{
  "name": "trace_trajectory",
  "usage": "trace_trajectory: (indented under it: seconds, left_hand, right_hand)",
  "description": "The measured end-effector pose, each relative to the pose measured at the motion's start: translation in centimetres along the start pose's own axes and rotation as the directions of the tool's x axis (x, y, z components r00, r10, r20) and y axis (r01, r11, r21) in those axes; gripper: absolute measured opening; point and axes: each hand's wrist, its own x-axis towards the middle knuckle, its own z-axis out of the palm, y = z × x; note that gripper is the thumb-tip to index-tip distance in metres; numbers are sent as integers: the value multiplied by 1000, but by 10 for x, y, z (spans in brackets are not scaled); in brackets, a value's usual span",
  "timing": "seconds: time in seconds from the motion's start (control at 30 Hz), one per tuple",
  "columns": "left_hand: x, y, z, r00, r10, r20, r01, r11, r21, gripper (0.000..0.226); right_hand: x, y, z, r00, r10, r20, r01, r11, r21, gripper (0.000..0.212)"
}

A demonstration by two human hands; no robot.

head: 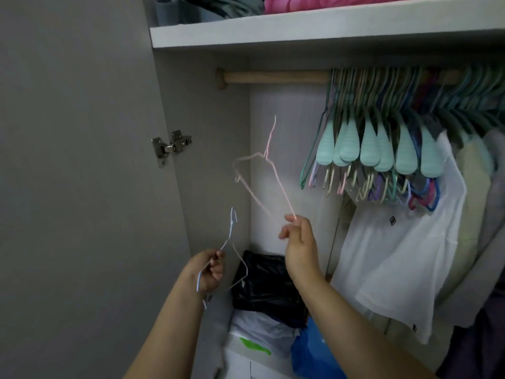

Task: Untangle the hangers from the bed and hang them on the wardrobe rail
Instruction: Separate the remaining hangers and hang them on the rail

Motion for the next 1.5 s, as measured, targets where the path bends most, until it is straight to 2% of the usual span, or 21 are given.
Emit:
trace_trajectory:
  seconds: [0.1,0.2,0.27,0.37,0.4,0.5,0.57,0.67,0.8,0.93,1.07,1.13,1.23,1.3,1.4,1.5]
  left_hand:
    - [2,13,10,994,74,83,-58,982,-182,24]
    - [-15,25,35,984,95,149,-65,979,-193,33]
    - [-27,33,52,993,68,93,-52,985,-162,21]
    - [-33,46,64,990,62,129,-46,991,-124,59]
    - [-36,51,68,983,96,155,-78,990,-118,59]
    - [-46,58,86,954,241,178,-237,971,-44,37]
    - [-52,61,98,939,278,201,-280,960,-22,31]
    - [-58,69,119,930,249,269,-242,968,-59,32]
    - [-56,83,159,908,234,347,-208,972,-111,31]
    - [-41,98,210,889,276,364,-263,961,-87,33]
    - [-28,102,258,899,297,320,-326,945,38,43]
    - [-22,97,276,898,357,258,-395,912,112,46]
    - [-13,85,294,849,506,153,-528,827,195,49]
    - [-7,75,301,801,582,139,-598,764,245,55]
    - [-1,66,310,788,593,165,-613,728,307,56]
    - [4,77,319,847,520,109,-518,762,387,37]
  right_hand:
    - [21,-36,23,996,-72,-49,75,994,76,26]
    - [54,-62,33,996,-29,-90,39,994,107,30]
    - [74,-75,35,992,7,-123,7,993,116,32]
    - [102,-91,36,986,65,-153,-48,992,116,32]
    - [109,-93,38,983,91,-158,-71,989,129,32]
    - [122,-93,42,967,194,-162,-169,973,156,31]
    - [121,-87,44,949,259,-179,-234,961,148,27]
    - [116,-75,42,915,310,-260,-278,948,154,26]
    - [118,-75,34,835,394,-384,-277,904,327,27]
    - [114,-83,18,832,396,-389,-243,890,385,29]
    - [105,-91,4,858,385,-340,-194,855,480,31]
    - [101,-93,-1,877,370,-307,-189,853,486,30]
    - [98,-93,-7,895,360,-263,-205,856,475,26]
    - [97,-92,-13,896,373,-243,-225,851,475,25]
    - [95,-95,-27,902,381,-204,-259,853,452,30]
    - [94,-98,-37,907,388,-165,-280,847,452,31]
